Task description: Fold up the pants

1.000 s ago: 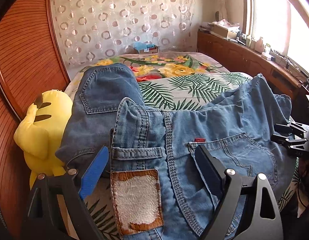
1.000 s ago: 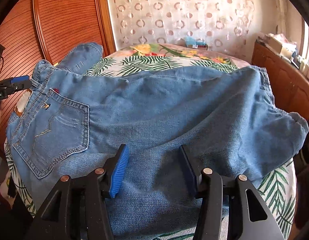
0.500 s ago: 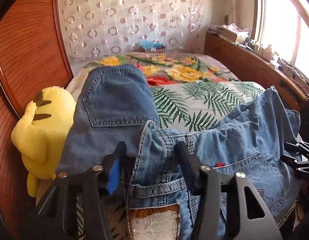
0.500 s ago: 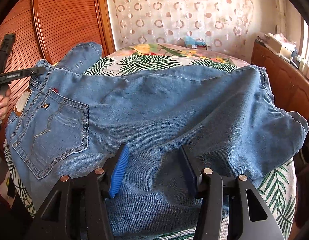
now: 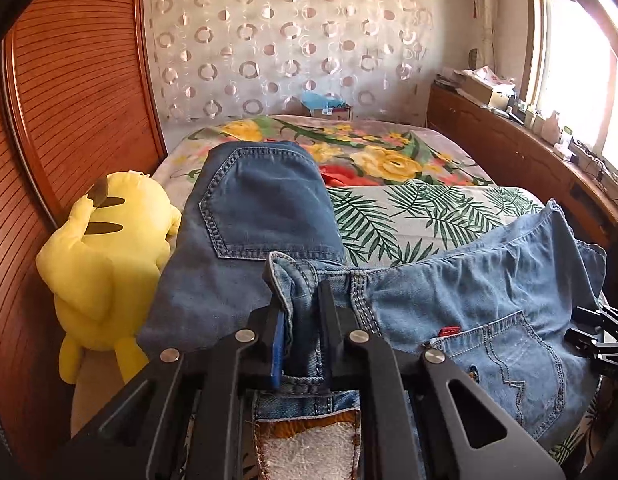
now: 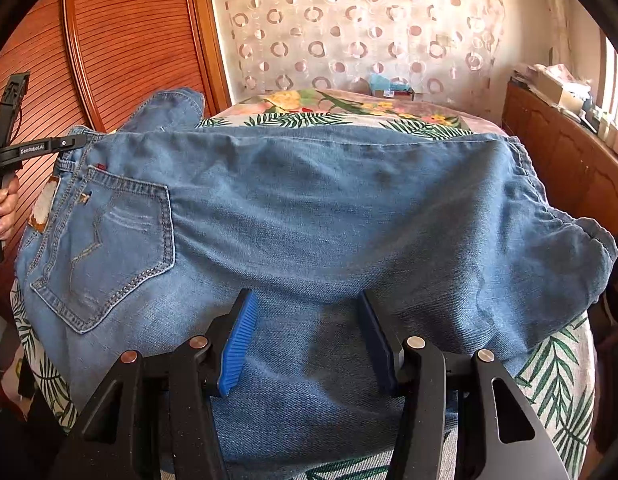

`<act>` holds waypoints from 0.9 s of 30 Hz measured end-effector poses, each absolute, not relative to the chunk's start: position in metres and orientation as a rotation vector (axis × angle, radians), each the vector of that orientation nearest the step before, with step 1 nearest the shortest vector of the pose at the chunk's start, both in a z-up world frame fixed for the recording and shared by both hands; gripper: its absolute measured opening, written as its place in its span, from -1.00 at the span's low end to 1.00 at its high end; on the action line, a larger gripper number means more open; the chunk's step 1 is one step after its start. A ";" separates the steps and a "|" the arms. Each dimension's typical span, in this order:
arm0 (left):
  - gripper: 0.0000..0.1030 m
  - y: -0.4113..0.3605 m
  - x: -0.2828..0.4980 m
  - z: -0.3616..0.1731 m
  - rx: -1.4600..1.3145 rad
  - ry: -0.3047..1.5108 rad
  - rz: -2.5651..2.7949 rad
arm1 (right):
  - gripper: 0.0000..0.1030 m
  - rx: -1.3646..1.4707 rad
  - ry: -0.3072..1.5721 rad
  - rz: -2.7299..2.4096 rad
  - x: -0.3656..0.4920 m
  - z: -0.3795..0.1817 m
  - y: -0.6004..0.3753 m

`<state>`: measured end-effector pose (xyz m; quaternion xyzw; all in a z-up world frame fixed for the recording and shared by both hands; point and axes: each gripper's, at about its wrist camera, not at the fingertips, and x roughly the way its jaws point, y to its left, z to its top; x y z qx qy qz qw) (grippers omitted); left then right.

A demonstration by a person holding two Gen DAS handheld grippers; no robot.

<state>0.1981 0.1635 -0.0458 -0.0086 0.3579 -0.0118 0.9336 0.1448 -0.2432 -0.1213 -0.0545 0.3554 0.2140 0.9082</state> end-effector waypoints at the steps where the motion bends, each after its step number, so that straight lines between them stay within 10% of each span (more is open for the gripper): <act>1: -0.65 0.163 0.197 -0.044 -0.026 0.733 -0.026 | 0.05 -0.110 0.730 0.438 0.144 -0.121 -0.244; 10: 0.09 0.151 0.165 -0.016 0.001 0.660 -0.029 | 0.05 -0.034 0.640 0.341 0.124 -0.089 -0.295; 13: 0.65 0.138 0.156 -0.010 0.008 0.635 -0.071 | 0.05 -0.035 0.612 0.269 0.119 -0.080 -0.320; 27: 0.65 0.039 0.138 -0.038 0.075 0.676 -0.298 | 0.05 0.098 0.656 0.100 0.152 -0.077 -0.401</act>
